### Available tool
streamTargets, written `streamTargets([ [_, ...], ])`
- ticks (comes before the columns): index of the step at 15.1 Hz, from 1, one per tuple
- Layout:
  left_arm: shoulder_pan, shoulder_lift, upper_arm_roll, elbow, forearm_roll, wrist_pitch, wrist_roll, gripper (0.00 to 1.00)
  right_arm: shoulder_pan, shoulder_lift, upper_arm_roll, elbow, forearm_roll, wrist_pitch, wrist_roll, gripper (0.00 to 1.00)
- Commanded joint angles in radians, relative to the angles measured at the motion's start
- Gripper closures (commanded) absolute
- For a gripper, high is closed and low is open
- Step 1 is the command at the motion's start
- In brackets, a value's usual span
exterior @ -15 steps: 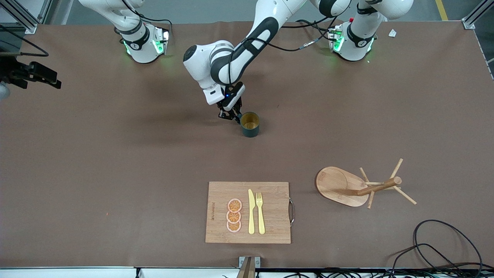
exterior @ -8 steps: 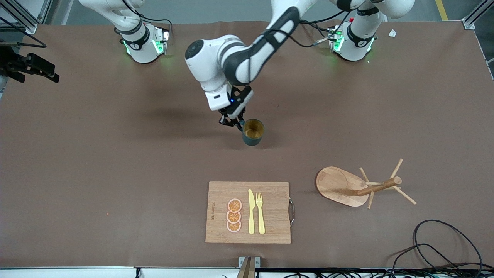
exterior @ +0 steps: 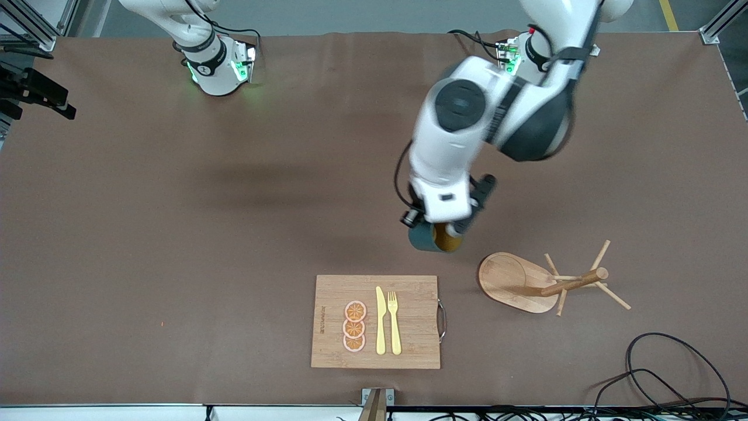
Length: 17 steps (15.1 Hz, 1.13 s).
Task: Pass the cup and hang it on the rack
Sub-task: 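Carry the mug with the left gripper to the wooden rack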
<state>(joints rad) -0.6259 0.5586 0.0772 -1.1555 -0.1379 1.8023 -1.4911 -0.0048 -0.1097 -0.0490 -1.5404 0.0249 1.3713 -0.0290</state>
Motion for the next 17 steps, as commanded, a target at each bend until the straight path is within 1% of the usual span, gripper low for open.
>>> streamTargets([
  [1, 0.101, -0.031, -0.008, -0.026, -0.164, 0.0, 0.119, 0.99, -0.001, 0.024, -0.005, 0.066, 0.027, -0.057, 0.011, 0.0],
  [3, 0.187, -0.031, -0.013, -0.026, -0.282, -0.003, 0.184, 0.98, 0.002, 0.027, -0.005, 0.075, 0.021, -0.071, 0.011, 0.0],
  [4, 0.225, -0.031, -0.011, -0.027, -0.357, -0.003, 0.204, 0.97, 0.0, 0.027, -0.005, 0.077, 0.015, -0.075, 0.008, 0.0],
  [5, 0.251, -0.028, -0.01, -0.029, -0.406, -0.003, 0.21, 0.95, 0.002, 0.027, -0.005, 0.08, 0.013, -0.08, 0.008, 0.0],
  [7, 0.287, -0.028, -0.01, -0.036, -0.425, -0.008, 0.233, 0.98, 0.009, 0.027, -0.003, 0.088, 0.0, -0.084, 0.004, 0.0],
  [9, 0.317, -0.025, -0.011, -0.036, -0.43, -0.063, 0.252, 0.99, 0.012, 0.027, -0.002, 0.089, -0.019, -0.09, 0.003, 0.0],
  [12, 0.366, -0.022, -0.01, -0.038, -0.526, -0.095, 0.27, 0.99, 0.009, 0.025, 0.0, 0.077, -0.02, -0.106, -0.025, 0.0],
  [14, 0.419, -0.016, -0.01, -0.044, -0.584, -0.127, 0.275, 0.99, 0.011, 0.025, 0.0, 0.075, -0.022, -0.104, -0.026, 0.0],
  [17, 0.488, 0.01, -0.01, -0.049, -0.692, -0.171, 0.343, 0.99, 0.008, 0.024, -0.002, 0.069, -0.022, -0.106, -0.028, 0.0],
])
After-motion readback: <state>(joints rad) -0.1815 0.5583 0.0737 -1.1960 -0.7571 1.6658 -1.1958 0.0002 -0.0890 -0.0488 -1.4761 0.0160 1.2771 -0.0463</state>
